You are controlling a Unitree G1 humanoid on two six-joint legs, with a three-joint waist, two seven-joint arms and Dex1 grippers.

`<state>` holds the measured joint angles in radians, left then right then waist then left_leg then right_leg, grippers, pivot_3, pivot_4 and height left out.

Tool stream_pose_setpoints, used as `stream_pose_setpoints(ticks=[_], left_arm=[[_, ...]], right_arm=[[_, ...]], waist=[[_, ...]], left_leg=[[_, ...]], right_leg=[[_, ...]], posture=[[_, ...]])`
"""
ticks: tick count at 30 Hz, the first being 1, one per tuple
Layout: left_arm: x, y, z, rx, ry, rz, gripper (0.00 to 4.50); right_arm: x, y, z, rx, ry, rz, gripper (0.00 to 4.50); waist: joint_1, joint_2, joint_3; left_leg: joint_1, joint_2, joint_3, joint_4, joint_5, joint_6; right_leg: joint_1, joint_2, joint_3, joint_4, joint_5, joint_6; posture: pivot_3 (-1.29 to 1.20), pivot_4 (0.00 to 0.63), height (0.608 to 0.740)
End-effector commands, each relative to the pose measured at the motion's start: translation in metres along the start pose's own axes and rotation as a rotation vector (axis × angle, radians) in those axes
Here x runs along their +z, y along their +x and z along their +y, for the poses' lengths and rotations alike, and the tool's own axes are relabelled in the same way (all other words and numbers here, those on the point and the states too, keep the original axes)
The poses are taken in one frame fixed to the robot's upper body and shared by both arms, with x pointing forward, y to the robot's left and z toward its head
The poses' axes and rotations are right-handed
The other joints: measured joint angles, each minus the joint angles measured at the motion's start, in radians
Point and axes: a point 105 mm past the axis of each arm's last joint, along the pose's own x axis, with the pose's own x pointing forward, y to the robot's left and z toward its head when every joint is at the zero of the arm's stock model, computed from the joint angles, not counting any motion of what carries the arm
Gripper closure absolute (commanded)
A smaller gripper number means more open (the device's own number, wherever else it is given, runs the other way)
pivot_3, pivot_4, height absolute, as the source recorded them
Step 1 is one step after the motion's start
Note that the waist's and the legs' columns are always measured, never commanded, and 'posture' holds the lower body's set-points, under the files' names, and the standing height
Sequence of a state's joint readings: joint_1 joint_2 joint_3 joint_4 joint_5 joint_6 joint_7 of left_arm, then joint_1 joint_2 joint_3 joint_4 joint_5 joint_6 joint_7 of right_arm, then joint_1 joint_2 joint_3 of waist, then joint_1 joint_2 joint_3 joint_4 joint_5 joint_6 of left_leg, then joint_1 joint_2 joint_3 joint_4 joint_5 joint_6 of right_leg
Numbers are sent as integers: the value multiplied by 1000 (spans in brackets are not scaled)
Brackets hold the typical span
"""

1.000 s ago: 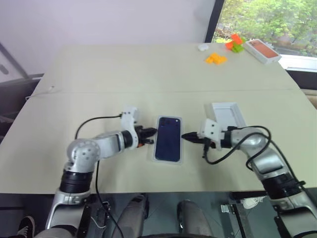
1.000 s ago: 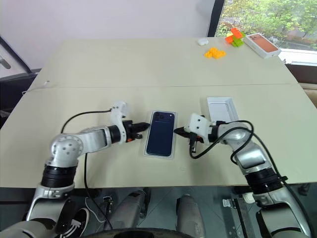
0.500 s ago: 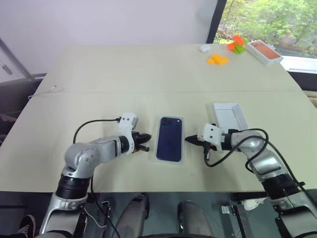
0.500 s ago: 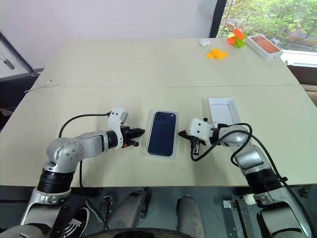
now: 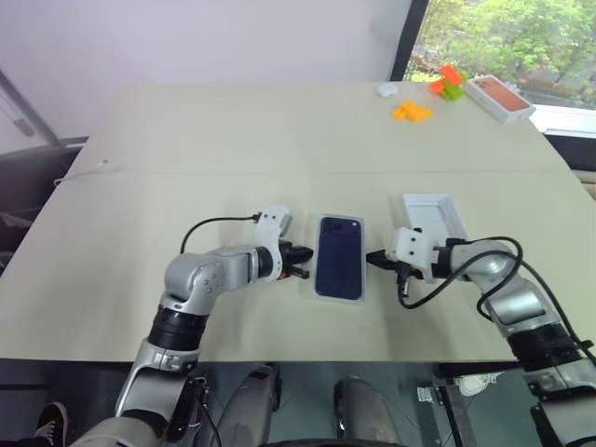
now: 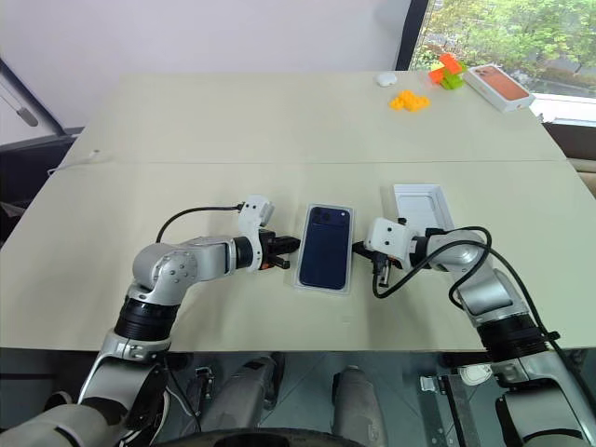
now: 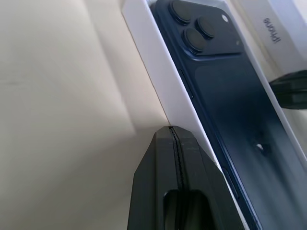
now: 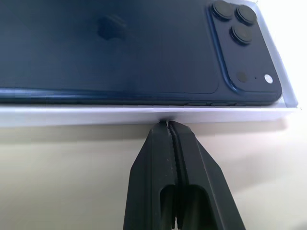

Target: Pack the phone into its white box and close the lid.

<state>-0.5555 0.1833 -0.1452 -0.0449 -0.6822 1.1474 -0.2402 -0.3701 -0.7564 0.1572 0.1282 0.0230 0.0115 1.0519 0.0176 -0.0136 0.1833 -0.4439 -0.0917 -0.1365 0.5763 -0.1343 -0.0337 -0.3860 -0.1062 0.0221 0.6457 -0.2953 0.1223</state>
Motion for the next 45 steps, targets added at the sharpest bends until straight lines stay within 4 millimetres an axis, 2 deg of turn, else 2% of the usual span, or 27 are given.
stream_pose_setpoints(ticks=[1,11,15,21,29,37,39,41,43,45], left_arm=[[-10,20,-35,-145,38,59,4500],[0,41,-48,-189,83,61,4500],[3,43,-55,-228,63,53,4500],[0,43,-53,-214,72,56,4500],[14,32,-44,-183,86,2,4500],[33,2,-26,-126,118,-91,4500],[35,-5,-23,-128,114,-109,4500],[43,-11,-16,-103,104,-150,3973],[50,-18,-11,-98,109,-190,3187],[60,-32,-6,-75,161,-253,2192]], right_arm=[[3,-11,-13,-33,-29,-16,4452],[-14,-32,-10,-1,-29,52,4452],[-16,-36,-14,-26,-36,61,4452],[-15,-36,-12,-19,-62,65,4452],[5,-45,-29,-41,-46,20,4452],[22,-61,-55,-78,-31,31,4452],[17,-62,-60,-96,-31,67,3950],[16,-61,-65,-124,1,74,3244],[17,-60,-72,-176,36,76,2228],[18,-59,-83,-249,165,68,1224]], waist=[[-2,0,0],[-3,0,0],[-4,0,0],[-5,0,0],[-6,0,1],[-9,0,1],[-8,0,1],[-7,1,1],[-6,1,1],[-8,0,1]], left_leg=[[0,0,0,0,0,0],[1,0,1,1,0,0],[1,0,1,0,0,0],[1,0,1,0,0,0],[0,0,1,0,0,1],[-1,1,0,0,0,1],[-1,1,0,0,0,1],[-1,1,1,-1,0,1],[-1,1,0,0,0,1],[-1,1,0,0,0,1]], right_leg=[[0,0,0,0,0,0],[2,-1,-1,-1,0,0],[2,-1,-2,-1,0,1],[2,-1,-2,-1,0,1],[1,0,-2,0,1,4],[-1,0,-1,1,1,4],[-2,0,-1,1,1,4],[-2,0,-1,1,1,4],[-2,0,-1,1,1,4],[-2,0,0,1,1,3]], posture=[[0,150,740],[0,150,740],[0,150,740],[0,150,740],[0,150,740],[0,150,740],[0,150,740],[0,150,740],[0,150,740],[0,150,740]])
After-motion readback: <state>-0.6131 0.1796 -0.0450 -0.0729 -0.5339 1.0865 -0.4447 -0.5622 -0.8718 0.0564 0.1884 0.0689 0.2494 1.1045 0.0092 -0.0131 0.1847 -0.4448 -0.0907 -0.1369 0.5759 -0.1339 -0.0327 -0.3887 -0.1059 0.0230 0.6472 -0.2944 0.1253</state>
